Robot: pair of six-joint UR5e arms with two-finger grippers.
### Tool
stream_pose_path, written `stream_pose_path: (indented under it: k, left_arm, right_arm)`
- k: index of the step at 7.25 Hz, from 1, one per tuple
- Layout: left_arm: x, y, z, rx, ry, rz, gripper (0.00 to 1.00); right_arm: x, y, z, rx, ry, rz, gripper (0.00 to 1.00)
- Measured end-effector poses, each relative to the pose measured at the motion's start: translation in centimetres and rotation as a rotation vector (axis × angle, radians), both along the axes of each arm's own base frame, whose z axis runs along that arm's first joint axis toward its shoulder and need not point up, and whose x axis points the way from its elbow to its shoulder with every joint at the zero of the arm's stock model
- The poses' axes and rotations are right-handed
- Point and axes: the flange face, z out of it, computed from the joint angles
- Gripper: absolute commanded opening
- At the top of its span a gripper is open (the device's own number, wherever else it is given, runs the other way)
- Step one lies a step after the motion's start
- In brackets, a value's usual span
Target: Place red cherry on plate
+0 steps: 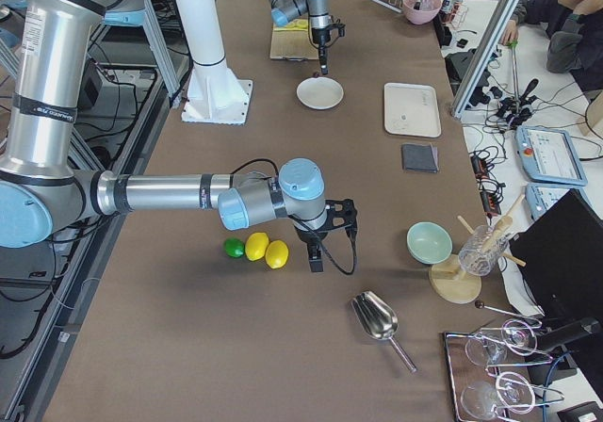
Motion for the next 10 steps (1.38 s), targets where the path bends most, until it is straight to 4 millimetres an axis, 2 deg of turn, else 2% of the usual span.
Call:
stream_pose_path:
  k: [1, 2, 4, 5, 6, 7, 8, 10]
  left_arm:
    - [1.1, 0.2, -1.0, -0.001, 0.006, -0.006, 0.98]
    - [2.0, 0.4, -1.9, 0.007, 0.012, -0.014, 0.98]
    - [2.4, 0.5, -3.1, 0.022, 0.023, -0.029, 0.98]
    - [2.0, 0.4, -3.5, 0.025, 0.025, -0.033, 0.98]
    - [0.5, -0.2, -4.0, 0.009, 0.009, -0.028, 0.98]
    - [-2.6, -1.8, -4.7, -0.019, -0.030, 0.001, 0.98]
    - [-7.2, -4.2, -5.1, -0.024, -0.099, 0.045, 0.98]
    - [-18.1, -9.7, -3.7, 0.017, -0.291, 0.114, 0.98]
  right_arm:
    - [0.0, 0.0, 0.1, -0.002, 0.000, 0.000, 1.00]
    - [0.0, 0.0, 0.3, -0.006, 0.000, 0.001, 1.00]
    - [0.0, 0.0, 0.7, -0.015, 0.001, 0.001, 1.00]
    - [0.0, 0.1, 0.7, -0.017, 0.001, 0.002, 1.00]
    - [0.0, 0.1, 0.9, -0.022, 0.001, 0.002, 1.00]
    - [0.0, 0.4, 1.6, -0.036, 0.002, 0.001, 1.00]
    - [0.1, 1.0, 2.8, -0.061, 0.003, 0.002, 1.00]
    - [0.2, 1.9, 4.3, -0.100, 0.003, 0.003, 1.00]
